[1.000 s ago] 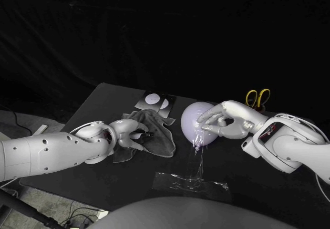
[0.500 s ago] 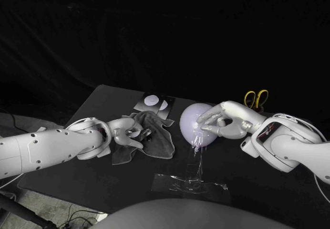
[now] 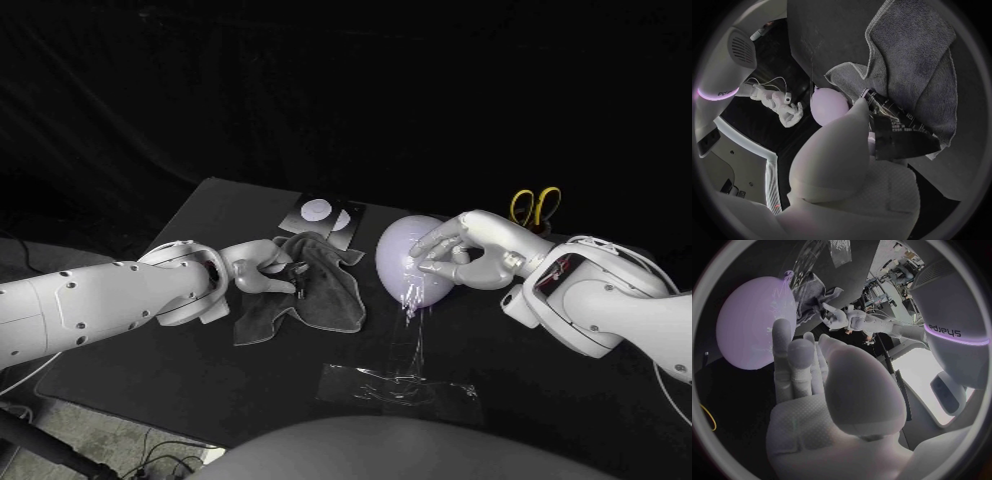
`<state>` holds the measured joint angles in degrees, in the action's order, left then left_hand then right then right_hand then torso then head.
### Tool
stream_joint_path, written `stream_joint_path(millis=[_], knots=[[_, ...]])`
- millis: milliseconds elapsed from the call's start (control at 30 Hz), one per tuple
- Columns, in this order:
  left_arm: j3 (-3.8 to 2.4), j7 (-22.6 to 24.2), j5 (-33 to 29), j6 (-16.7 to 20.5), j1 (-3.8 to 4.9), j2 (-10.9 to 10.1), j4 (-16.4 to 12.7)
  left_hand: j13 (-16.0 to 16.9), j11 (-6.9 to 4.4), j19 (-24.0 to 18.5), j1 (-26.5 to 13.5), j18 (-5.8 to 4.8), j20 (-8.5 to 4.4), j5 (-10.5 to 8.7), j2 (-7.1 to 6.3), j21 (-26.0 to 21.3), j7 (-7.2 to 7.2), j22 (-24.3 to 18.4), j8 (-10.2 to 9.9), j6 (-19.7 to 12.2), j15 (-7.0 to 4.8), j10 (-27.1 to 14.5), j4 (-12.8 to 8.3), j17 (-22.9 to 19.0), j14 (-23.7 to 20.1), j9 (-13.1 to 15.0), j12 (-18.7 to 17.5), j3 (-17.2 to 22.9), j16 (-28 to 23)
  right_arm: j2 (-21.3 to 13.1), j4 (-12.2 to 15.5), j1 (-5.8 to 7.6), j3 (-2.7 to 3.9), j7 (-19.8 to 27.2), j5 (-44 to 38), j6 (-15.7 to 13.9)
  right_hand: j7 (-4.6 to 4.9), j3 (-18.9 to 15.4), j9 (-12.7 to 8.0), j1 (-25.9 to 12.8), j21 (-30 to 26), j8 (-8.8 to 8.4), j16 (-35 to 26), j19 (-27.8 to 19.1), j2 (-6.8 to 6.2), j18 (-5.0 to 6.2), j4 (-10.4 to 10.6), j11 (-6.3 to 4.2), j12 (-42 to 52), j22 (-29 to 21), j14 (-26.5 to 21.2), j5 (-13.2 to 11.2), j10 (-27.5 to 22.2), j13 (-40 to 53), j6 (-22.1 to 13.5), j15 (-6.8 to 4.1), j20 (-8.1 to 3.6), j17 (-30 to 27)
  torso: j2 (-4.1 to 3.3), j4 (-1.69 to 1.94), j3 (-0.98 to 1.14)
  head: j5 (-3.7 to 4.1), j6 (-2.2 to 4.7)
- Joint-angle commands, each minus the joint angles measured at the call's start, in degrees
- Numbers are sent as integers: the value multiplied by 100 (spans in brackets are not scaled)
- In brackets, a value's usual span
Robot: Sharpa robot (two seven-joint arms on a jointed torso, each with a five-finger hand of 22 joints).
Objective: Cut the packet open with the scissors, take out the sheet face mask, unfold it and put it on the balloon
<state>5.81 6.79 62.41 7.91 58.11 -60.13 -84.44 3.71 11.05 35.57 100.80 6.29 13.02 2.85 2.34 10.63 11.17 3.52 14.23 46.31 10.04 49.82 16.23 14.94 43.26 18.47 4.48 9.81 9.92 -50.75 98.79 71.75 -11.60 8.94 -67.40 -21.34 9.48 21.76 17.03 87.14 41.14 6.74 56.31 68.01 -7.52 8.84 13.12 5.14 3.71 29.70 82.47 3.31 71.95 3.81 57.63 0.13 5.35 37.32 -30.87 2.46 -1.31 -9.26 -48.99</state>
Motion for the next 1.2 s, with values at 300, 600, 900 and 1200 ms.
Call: stream_joint_path(millis=[300,600,900,1200], knots=[[35,255,-471,26,-47,85,96,-11,-135,787,226,425,200,-9,-60,236,-242,169,210,550,-146,577,47,-43,516,4,-7,959,101,41,-60,-1,4,-18,-91,45,6,47,7,-56,7,10,39,-37,4,117,9,-16,-2,14,-49,-6,11,6,3,7,6,13,3,3,-1,10,14],[-63,621,-1857,-42,68,109,33,-16,-80,795,-303,379,208,-9,-479,302,-273,163,277,733,-89,901,8,-175,691,3,-84,1871,-53,71,-149,59,16,-100,8,11,6,65,12,-67,19,14,56,-41,9,117,7,-16,-1,29,-50,-11,16,7,8,7,7,24,2,9,-7,88,143],[-167,1245,-3770,-212,480,268,-205,-17,-49,743,-467,387,275,-11,-597,281,-210,135,290,711,-60,944,-47,-218,701,18,-90,2138,-124,245,-438,298,42,-289,548,34,-13,99,33,-167,227,28,275,35,3,86,24,-37,19,276,8,-18,89,24,23,-11,12,271,3,-4,-10,198,379],[-259,1644,-5073,-451,678,689,-190,-11,-92,800,-566,394,324,-11,-654,316,-155,139,326,714,-87,1041,-111,-219,781,46,-79,2233,-120,492,-602,473,55,-727,939,20,-123,132,99,-428,674,71,797,208,42,26,41,-188,269,809,126,-20,636,273,73,-122,-49,836,-4,-13,8,353,664]])
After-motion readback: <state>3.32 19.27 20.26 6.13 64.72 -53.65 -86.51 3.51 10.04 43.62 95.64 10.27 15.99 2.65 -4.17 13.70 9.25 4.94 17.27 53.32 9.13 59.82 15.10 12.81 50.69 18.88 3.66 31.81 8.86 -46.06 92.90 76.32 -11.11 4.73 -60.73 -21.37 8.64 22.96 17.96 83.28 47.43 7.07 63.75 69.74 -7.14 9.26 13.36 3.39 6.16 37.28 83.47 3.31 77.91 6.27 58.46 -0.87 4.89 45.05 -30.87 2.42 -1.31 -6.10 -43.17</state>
